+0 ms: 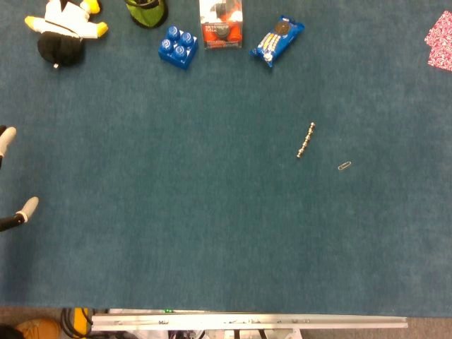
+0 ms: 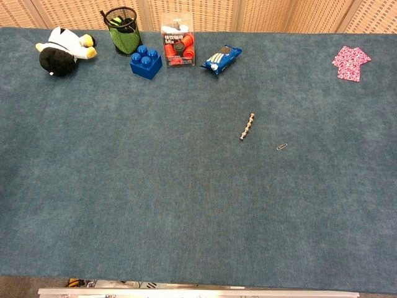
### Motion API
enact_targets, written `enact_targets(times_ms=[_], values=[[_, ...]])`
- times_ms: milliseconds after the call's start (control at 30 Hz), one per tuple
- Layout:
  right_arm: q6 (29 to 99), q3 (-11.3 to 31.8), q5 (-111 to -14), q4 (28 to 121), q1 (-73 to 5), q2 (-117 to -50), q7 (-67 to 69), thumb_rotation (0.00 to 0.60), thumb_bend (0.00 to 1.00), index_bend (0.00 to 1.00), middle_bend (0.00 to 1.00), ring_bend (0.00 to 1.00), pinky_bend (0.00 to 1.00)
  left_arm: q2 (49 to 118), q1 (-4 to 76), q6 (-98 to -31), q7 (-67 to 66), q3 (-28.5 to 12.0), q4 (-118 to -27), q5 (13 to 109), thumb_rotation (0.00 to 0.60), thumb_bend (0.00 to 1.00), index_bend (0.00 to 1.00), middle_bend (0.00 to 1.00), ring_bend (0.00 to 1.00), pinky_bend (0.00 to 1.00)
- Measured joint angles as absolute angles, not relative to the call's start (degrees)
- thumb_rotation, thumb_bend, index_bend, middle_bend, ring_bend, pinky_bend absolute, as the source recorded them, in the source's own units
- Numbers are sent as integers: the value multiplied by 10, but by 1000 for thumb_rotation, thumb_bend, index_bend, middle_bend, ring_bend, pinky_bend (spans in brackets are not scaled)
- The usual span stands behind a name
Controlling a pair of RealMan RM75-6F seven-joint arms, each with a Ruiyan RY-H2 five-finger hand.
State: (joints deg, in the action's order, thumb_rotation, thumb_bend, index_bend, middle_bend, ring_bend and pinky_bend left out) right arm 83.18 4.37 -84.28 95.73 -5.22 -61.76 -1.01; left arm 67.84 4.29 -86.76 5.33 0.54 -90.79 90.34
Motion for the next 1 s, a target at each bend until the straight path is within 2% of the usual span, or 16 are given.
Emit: enact_targets(times_ms=[467,633,733,800,900,1000], values=[[818,48,-866,959,-73,-613,9,600,175,590,556,522,710,677,40,-868,50,5,-913,900,600,202,20,79,52,12],[789,51,-877,966,-98,-605,12,600,175,590,564,525,710,675,43,-862,49,-1,-917,892,600,203,20,79,53,12],[764,55,-886,972,-121,-602,5,600,175,590,597,565,711,674,46,-859,48,-4,-919,889,600,203,20,79,53,12],[742,58,-890,975,-139,-600,-7,600,175,581,645,634,761,674,48,-854,47,-5,-920,885,600,203,20,79,53,12],[702,62,-893,981,-168,-600,-25,600,175,574,725,724,907,675,51,-848,48,-8,-920,880,600,203,20,79,53,12],[654,68,-890,985,-203,-602,-43,600,176,574,795,799,988,676,52,-844,52,-9,-918,876,600,202,20,79,53,12]])
